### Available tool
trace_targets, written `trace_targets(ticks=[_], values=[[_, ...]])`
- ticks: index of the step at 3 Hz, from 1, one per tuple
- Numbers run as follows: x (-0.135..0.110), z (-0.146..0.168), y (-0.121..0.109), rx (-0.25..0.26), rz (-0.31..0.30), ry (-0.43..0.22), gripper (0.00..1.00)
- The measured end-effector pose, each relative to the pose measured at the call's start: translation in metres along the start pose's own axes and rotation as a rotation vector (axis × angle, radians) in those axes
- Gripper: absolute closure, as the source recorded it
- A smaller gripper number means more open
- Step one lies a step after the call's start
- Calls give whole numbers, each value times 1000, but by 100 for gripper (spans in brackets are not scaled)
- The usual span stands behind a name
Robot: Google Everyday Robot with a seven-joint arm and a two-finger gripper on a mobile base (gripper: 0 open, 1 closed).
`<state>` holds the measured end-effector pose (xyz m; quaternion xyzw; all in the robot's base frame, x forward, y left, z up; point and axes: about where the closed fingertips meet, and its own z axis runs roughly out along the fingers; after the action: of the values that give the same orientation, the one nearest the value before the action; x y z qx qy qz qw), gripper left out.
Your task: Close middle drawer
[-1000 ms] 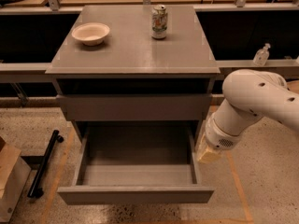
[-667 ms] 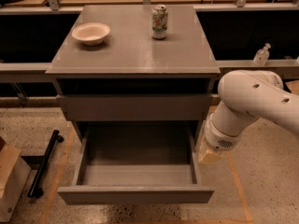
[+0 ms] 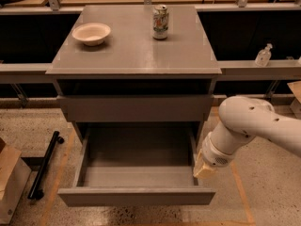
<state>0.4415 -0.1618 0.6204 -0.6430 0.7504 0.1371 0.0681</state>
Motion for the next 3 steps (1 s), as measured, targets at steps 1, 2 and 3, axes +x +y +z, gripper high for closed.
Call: trace_targets(ticks=[1, 2, 3], values=[[1, 8, -1, -10, 2, -7, 100], [1, 5, 3, 10, -24, 38, 100], [0, 28, 5, 0, -45, 27, 100]])
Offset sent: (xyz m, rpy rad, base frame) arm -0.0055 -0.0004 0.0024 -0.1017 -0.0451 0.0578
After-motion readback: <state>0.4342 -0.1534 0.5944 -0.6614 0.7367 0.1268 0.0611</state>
